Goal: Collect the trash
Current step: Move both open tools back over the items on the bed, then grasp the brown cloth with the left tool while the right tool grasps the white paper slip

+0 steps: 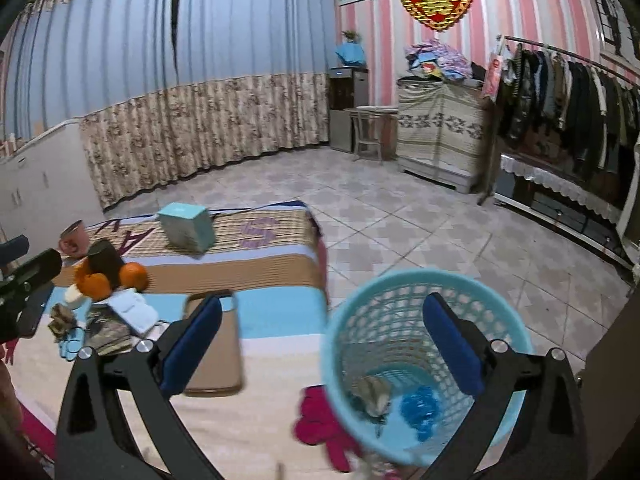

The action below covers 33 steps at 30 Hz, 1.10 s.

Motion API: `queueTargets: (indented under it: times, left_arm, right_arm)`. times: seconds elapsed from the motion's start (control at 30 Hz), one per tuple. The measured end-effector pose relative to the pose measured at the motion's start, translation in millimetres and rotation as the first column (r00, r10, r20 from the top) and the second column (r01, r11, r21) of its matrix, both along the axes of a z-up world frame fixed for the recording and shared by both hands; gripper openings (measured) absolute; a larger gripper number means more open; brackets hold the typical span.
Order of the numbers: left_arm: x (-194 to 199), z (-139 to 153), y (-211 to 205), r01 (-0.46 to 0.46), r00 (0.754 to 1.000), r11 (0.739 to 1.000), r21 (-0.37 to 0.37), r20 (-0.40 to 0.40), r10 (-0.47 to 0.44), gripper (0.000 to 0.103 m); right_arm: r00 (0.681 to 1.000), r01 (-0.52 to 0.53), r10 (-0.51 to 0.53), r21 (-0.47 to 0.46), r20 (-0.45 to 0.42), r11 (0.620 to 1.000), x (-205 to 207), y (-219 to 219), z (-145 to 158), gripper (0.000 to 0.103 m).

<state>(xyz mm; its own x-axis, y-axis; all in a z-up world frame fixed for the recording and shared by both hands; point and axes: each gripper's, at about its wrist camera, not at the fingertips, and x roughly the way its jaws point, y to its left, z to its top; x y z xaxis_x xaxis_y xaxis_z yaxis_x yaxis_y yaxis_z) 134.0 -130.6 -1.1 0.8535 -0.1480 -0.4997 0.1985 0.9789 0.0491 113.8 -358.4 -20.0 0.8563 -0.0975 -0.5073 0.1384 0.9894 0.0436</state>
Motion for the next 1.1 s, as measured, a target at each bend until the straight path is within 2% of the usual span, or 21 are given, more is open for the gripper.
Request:
queueTargets:
  times: [0.33, 0.53, 0.67, 0.8, 1.03, 1.1]
  left_arm:
    - [-1, -23, 94, -0.151, 0.988, 0.988, 0.002, -0.025, 0.151, 0.098]
    - [8, -59, 148, -0.226, 0.97, 0.974, 0.019, -0.09, 0.227, 0.098]
    - [16, -79, 169, -0.244, 0.961, 0.97, 0.023, -0.129, 0.245, 0.098]
    - [27, -99, 185, -0.247, 0.953, 0.969, -0.005, -0.183, 0.242, 0.098]
    - [45, -109, 198, -0.229, 0.953, 0.972, -0.053, -0.218, 0.212, 0.097]
    - [50, -110, 197, -0.217, 0.955, 0.975, -0.052, -0.219, 0.201, 0.091]
  right_arm:
    - [0.997, -0.083, 0.083, -0.044, -0.011, 0.996, 8, 64, -14, 0.098]
    - [0.994, -0.103, 0.102, -0.07, -0.03, 0.992, 19, 90, -26, 0.098]
    - [0.993, -0.116, 0.112, -0.1, -0.045, 0.988, 24, 104, -35, 0.098]
    - [0.988, -0.142, 0.134, -0.118, -0.072, 0.983, 33, 120, -43, 0.098]
    - [0.981, -0.171, 0.157, -0.133, -0.112, 0.976, 50, 138, -53, 0.098]
    - [0.98, -0.175, 0.16, -0.127, -0.122, 0.976, 56, 144, -55, 0.098]
